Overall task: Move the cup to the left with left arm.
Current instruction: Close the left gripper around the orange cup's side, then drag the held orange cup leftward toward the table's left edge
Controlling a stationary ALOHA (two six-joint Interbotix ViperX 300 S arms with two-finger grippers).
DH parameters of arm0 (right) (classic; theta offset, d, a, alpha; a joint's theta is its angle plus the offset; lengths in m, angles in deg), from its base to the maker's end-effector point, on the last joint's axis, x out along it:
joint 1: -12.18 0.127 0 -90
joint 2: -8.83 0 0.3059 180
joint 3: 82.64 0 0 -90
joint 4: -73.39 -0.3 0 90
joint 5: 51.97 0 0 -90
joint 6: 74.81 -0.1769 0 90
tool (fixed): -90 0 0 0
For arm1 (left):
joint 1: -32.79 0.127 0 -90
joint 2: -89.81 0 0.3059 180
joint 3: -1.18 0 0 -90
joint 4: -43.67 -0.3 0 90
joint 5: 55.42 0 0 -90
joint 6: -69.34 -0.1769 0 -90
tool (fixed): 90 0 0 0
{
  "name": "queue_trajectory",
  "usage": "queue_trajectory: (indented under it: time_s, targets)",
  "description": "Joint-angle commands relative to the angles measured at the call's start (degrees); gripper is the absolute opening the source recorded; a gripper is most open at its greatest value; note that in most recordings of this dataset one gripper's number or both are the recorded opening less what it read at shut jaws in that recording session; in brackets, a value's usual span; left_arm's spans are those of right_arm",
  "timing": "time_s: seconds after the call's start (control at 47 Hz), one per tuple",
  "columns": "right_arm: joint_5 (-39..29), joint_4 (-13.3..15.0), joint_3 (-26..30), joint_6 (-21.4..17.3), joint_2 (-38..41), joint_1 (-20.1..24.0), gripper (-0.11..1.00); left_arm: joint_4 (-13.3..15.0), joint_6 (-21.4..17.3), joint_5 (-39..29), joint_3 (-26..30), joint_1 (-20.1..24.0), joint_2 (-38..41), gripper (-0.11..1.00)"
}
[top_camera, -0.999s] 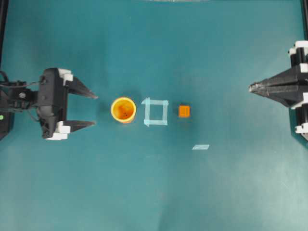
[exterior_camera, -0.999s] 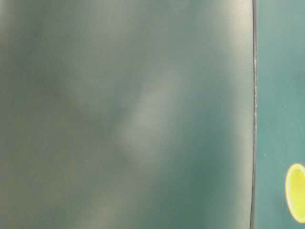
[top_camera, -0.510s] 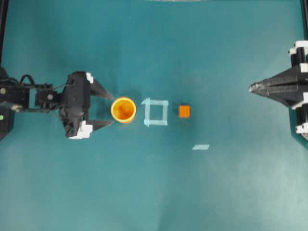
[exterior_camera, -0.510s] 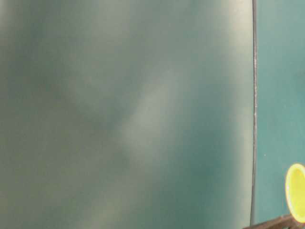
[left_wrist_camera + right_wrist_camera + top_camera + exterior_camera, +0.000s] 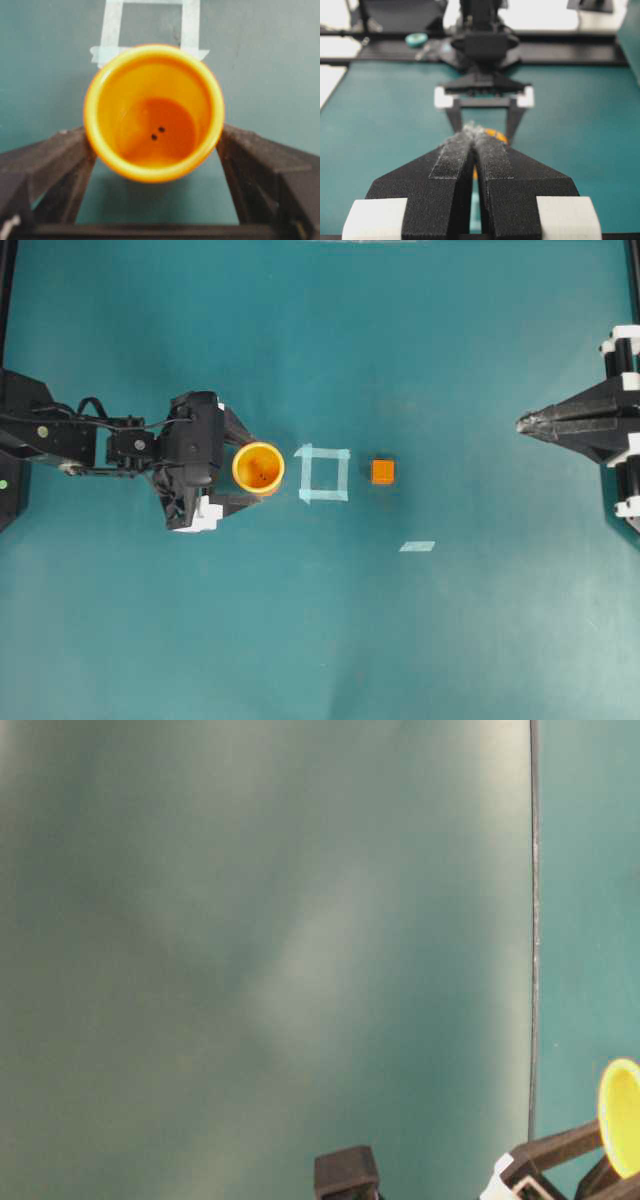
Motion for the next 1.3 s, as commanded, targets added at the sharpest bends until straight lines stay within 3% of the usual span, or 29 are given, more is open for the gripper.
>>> queue_trajectory:
  time_s: [0.0,0.383,0.617,0.851,1.276]
  targets:
    - [0.18,-0.09,1.85,0.00,0.09,-0.09,0.00,-0.09,0.00,0.18,1.58,-0.26,0.09,0.87]
    - [0.00,-0.09,1.85,0.00,0.09,0.00,0.00,0.00,-0.26,0.70,3.69,-0.26,3.08,0.84]
    - [-0.62,0.00,1.85,0.00,0.09,-0.09,0.00,0.09,0.09,-0.18,3.25,-0.26,1.58,0.70]
    - [-0.70,-0.09,1.85,0.00,0.09,-0.09,0.00,0.18,2.99,-3.34,3.08,-0.26,-2.46,0.70]
    - [-1.14,-0.09,1.85,0.00,0.09,-0.09,0.00,0.09,2.55,-3.43,-5.98,-0.26,-10.20,0.70]
